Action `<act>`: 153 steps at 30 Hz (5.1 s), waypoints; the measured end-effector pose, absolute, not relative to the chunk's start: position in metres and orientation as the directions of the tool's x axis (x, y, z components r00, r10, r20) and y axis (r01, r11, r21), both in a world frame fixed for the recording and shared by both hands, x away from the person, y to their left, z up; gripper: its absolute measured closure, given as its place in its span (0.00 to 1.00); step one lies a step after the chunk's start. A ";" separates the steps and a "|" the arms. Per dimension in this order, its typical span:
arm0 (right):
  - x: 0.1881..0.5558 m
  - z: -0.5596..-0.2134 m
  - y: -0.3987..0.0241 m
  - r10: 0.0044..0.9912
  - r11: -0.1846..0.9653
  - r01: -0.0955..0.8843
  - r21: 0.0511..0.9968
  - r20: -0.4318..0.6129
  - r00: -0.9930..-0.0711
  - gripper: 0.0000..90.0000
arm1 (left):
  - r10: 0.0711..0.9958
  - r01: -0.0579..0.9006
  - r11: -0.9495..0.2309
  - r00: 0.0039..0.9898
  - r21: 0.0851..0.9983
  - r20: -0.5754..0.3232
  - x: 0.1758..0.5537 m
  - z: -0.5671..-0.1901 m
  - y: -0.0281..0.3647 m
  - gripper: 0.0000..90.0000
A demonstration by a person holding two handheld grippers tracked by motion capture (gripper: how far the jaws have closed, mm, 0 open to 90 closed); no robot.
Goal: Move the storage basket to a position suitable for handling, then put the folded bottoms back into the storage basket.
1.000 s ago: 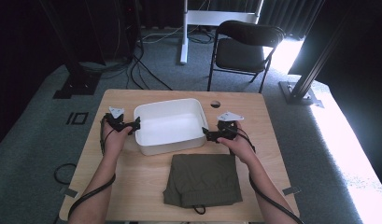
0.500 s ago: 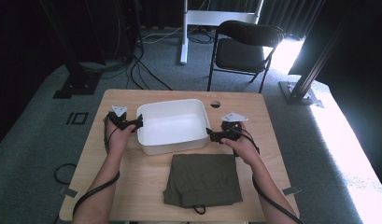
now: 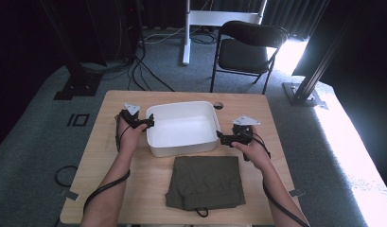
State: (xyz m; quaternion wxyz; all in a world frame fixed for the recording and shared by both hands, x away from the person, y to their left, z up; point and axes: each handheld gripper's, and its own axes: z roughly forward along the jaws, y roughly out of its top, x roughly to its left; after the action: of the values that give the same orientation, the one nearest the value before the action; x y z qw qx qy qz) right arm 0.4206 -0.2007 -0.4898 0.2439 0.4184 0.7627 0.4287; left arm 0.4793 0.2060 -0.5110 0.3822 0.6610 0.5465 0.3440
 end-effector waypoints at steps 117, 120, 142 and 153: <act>0.327 -0.465 -0.262 0.860 0.130 0.396 0.909 0.095 -0.501 0.14 | 0.753 0.419 -0.271 0.654 0.866 -0.081 0.365 -0.450 0.125 0.01; 0.322 -0.471 -0.259 0.855 0.137 0.404 0.904 0.098 -0.510 0.14 | 0.739 0.428 -0.284 0.668 0.858 -0.089 0.356 -0.457 0.121 0.01; 0.303 -0.528 -0.236 0.829 0.180 0.510 0.841 0.150 -0.539 0.14 | 0.735 0.520 -0.375 0.671 0.767 -0.095 0.312 -0.507 0.112 0.01; 0.298 -0.551 -0.236 0.832 0.187 0.563 0.805 0.175 -0.526 0.14 | 0.757 0.586 -0.363 0.639 0.724 -0.137 0.304 -0.534 0.109 0.01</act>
State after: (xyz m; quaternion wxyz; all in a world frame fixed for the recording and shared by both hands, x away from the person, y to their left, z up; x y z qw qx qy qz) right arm 0.2983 -0.2356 -0.5510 0.1531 0.4619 0.7552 0.4392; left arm 0.3036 0.1091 -0.5335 0.3872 0.8183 0.4103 0.1102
